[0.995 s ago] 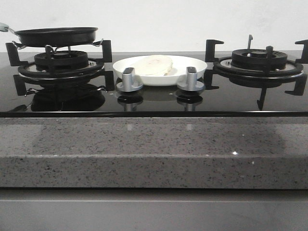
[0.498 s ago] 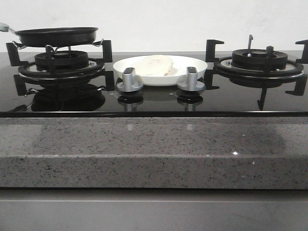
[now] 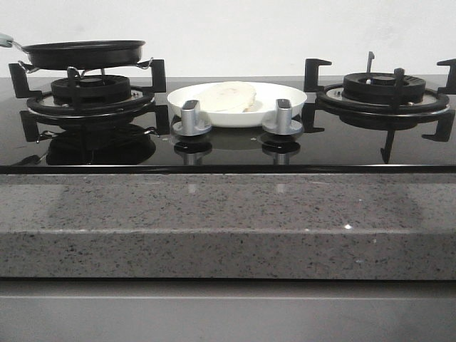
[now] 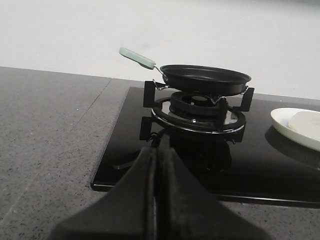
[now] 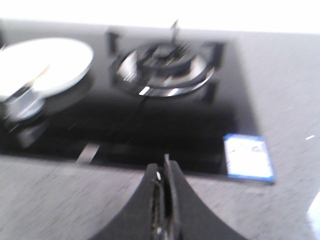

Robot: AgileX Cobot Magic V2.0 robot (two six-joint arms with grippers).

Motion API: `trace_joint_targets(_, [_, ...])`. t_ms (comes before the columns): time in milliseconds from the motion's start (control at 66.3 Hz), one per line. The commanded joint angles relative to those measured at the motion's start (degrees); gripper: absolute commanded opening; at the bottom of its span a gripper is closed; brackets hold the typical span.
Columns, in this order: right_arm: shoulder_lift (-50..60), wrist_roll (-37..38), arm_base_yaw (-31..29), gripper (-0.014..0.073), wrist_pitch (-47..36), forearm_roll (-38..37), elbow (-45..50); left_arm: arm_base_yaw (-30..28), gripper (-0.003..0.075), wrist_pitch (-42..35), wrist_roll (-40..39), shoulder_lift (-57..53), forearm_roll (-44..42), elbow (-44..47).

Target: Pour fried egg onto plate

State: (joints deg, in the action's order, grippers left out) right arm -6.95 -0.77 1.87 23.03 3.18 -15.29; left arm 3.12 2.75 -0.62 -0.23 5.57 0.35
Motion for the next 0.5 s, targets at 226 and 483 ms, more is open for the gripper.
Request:
trace_joint_targets(226, [8.36,-0.76,-2.46,-0.0109,-24.15,0.04,14.70,0.51,-0.0020,-4.90,-0.30,-0.75,0.38,0.31])
trace_joint_targets(483, [8.61,-0.76,-0.06,-0.0109,-25.37,0.04,16.38,0.51,-0.0020,-4.90,-0.30,-0.75,0.38,0.31])
